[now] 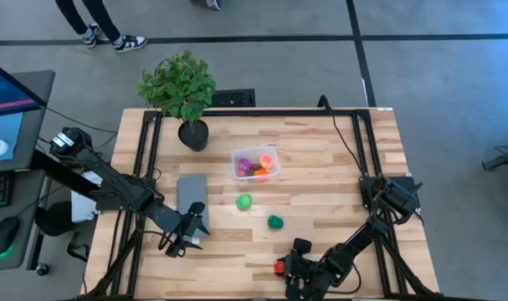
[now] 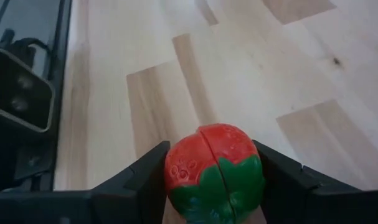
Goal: Pick and placing Produce into tupperware
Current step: Put the big strawberry into the transparent container
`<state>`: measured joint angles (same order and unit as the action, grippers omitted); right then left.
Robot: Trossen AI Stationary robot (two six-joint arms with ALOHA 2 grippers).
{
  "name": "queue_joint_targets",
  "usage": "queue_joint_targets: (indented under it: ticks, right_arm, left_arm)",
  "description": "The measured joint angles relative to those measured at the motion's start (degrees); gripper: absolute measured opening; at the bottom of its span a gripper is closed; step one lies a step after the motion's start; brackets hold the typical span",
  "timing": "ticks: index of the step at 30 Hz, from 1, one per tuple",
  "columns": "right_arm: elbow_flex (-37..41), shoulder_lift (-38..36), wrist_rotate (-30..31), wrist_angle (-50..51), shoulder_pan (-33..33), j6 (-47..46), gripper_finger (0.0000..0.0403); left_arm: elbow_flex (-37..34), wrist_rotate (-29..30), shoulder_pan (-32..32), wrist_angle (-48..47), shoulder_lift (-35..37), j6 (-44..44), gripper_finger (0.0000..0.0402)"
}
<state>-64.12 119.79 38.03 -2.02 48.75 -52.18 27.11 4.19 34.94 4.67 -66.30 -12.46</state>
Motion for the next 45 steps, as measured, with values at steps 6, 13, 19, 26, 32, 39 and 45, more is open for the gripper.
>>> queue_joint_targets:
  ticks: [6, 13, 19, 26, 32, 39, 45]
  right_arm:
    - [0.00, -0.02, 0.49, -0.07, 0.00, 0.18, 0.0222]
    - [-0.02, -0.11, 0.92, -0.11, -0.02, 0.26, 0.0221]
    - [-0.07, -0.13, 1.02, -0.15, 0.00, 0.33, 0.0222]
    - [-0.11, -2.71, 2.44, 0.18, 0.07, 3.21, 0.0220]
    - [-0.11, -8.65, 7.82, 3.87, 1.00, 8.37, 0.0222]
    - [-0.13, -15.47, 15.26, 14.31, 1.73, 9.20, 0.0222]
    - [-0.13, -20.06, 21.46, 22.78, 1.75, 9.18, 0.0222]
  left_arm:
    - [0.00, -0.02, 0.02, 0.00, 0.00, 0.10, 0.0231]
    - [0.00, -0.02, 0.01, 0.00, 0.00, 0.23, 0.0231]
    - [0.02, -0.04, 0.00, 0.00, 0.00, 0.23, 0.0231]
    - [0.02, 0.04, 0.01, 0.00, 0.00, 0.24, 0.0231]
    - [0.02, 0.23, 0.02, 0.05, 0.00, 0.25, 0.0231]
    - [0.02, 0.79, 0.01, 1.91, -0.02, 2.16, 0.0231]
    - [0.04, 1.56, 0.02, 3.60, -0.02, 4.33, 0.0231]
